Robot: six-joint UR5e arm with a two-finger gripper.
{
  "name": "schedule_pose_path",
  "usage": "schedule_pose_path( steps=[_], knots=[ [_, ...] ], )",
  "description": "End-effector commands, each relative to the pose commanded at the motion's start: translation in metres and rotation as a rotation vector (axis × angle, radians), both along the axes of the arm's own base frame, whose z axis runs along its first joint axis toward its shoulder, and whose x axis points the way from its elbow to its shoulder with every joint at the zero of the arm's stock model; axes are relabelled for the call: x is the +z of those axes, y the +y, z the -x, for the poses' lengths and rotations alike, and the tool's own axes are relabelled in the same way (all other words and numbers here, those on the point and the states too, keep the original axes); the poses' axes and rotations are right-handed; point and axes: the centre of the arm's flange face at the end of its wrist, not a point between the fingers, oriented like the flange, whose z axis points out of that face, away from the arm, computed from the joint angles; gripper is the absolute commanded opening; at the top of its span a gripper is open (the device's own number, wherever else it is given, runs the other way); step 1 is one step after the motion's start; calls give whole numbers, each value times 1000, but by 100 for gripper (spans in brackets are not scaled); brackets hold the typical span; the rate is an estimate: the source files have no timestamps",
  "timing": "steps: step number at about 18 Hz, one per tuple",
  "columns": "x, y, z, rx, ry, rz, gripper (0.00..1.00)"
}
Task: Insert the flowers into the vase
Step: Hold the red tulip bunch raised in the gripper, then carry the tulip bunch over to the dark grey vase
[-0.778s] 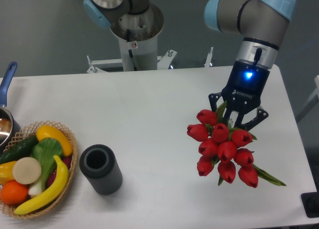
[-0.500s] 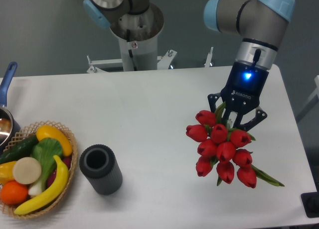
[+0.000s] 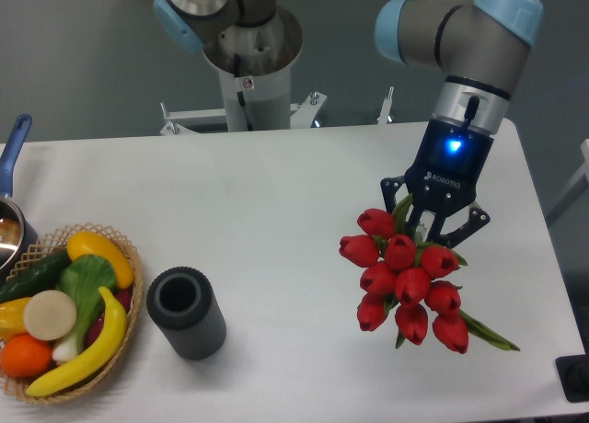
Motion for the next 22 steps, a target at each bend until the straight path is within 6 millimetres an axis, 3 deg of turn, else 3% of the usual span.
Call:
schedule_pose_path(
  steps=[6, 12, 19, 22],
  knots=[
    [-6, 39, -15, -127, 32, -148, 22],
    [9, 66, -52, -280, -37, -308, 22],
    [9, 106, -103, -381, -61, -314, 22],
    [15, 111, -114, -419, -79, -352, 22]
  ],
)
